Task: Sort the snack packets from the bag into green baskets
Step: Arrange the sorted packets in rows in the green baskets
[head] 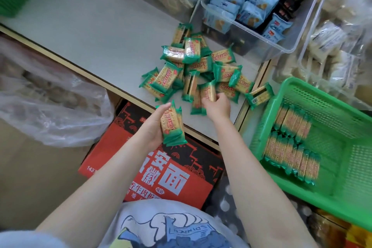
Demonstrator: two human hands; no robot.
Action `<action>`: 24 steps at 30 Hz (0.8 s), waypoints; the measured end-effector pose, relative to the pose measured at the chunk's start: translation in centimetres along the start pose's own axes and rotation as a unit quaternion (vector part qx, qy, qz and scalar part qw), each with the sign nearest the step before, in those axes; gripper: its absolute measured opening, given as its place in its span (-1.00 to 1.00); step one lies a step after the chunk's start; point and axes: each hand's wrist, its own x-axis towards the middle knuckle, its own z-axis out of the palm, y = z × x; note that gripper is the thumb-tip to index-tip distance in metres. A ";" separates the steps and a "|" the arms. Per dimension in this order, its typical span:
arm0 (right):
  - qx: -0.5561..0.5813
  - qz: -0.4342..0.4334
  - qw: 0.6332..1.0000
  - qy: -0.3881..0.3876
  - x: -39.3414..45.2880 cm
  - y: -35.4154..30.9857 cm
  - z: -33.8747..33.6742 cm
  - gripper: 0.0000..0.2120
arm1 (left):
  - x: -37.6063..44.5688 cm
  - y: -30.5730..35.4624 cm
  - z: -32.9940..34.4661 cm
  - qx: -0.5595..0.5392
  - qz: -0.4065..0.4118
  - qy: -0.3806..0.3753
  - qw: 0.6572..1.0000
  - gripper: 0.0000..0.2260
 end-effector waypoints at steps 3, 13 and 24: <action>0.153 -0.001 0.987 -0.039 -4.1 1.1 -3.1 -0.78 | -0.8 -0.2 1.3 0.018 0.001 -0.014 1.000 -0.53; 0.158 -0.124 0.976 -0.082 -12.3 6.1 -9.5 -0.14 | -4.8 -2.6 14.3 0.209 0.046 -0.144 0.966 -0.13; 0.201 -0.003 0.956 0.213 -7.0 16.8 -27.4 -0.52 | 1.1 -11.7 23.7 0.678 0.408 -0.020 0.611 -0.33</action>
